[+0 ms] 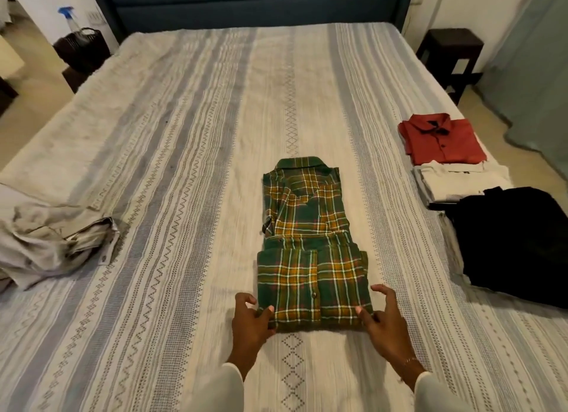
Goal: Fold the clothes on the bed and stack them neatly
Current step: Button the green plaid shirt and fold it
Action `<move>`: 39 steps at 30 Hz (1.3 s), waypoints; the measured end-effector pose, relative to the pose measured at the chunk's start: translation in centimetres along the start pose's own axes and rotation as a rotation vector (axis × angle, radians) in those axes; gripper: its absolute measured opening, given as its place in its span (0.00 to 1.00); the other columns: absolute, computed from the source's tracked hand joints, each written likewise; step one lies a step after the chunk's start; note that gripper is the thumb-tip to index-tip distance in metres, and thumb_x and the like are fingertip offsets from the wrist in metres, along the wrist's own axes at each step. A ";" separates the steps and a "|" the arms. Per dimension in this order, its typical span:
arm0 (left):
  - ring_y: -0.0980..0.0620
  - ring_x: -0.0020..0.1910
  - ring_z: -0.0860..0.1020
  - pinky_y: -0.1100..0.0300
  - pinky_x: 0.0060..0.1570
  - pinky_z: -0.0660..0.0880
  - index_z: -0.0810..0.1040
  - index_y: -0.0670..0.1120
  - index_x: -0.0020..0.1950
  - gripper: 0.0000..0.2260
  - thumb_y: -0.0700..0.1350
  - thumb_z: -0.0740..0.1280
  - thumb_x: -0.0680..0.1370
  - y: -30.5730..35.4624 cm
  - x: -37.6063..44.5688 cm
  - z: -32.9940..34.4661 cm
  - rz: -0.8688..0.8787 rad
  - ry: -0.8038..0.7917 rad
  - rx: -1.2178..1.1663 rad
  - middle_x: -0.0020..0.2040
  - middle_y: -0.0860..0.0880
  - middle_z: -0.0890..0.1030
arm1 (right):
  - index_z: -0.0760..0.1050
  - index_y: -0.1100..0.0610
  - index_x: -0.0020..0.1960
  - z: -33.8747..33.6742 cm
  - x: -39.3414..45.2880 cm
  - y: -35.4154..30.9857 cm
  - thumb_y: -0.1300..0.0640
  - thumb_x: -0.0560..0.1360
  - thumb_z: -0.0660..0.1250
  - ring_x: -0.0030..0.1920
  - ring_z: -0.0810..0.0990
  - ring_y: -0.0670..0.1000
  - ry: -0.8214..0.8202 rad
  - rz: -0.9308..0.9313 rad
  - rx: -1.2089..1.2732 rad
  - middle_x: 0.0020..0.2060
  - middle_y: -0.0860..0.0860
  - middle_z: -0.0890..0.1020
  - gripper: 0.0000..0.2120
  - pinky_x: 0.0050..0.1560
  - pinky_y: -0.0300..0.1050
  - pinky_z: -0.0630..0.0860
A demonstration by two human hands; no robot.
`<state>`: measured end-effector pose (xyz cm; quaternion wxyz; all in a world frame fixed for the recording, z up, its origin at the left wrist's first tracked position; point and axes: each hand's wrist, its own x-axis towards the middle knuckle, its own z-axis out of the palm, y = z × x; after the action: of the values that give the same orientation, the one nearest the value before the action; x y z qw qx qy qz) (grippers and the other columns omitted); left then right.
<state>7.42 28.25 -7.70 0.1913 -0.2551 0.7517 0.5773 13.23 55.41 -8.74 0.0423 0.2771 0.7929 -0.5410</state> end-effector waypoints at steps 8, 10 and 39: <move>0.43 0.44 0.86 0.55 0.40 0.83 0.81 0.45 0.56 0.08 0.38 0.71 0.78 5.0 -4.4 -2.9 0.127 -0.042 -0.143 0.48 0.42 0.86 | 0.83 0.46 0.50 -2.4 -2.9 -4.4 0.56 0.79 0.71 0.44 0.84 0.54 -0.107 -0.017 -0.002 0.43 0.48 0.86 0.06 0.45 0.47 0.83; 0.42 0.43 0.86 0.54 0.40 0.83 0.82 0.43 0.55 0.08 0.36 0.72 0.77 7.5 -4.7 -2.8 0.113 -0.046 -0.197 0.46 0.40 0.86 | 0.84 0.51 0.52 -3.5 -1.8 -6.7 0.57 0.75 0.75 0.44 0.85 0.55 -0.148 0.041 0.089 0.44 0.52 0.87 0.07 0.42 0.46 0.83; 0.46 0.82 0.45 0.44 0.80 0.49 0.49 0.52 0.83 0.31 0.65 0.46 0.83 10.9 18.9 7.4 0.842 -0.162 1.183 0.83 0.47 0.48 | 0.53 0.44 0.82 8.5 19.4 -7.9 0.38 0.80 0.50 0.80 0.52 0.63 -0.033 -0.401 -0.923 0.81 0.56 0.58 0.32 0.74 0.73 0.55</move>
<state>-14.26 34.56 -12.28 0.1140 0.2452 0.9557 0.1164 -8.99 53.47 -12.74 0.0681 0.0632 0.9864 -0.1358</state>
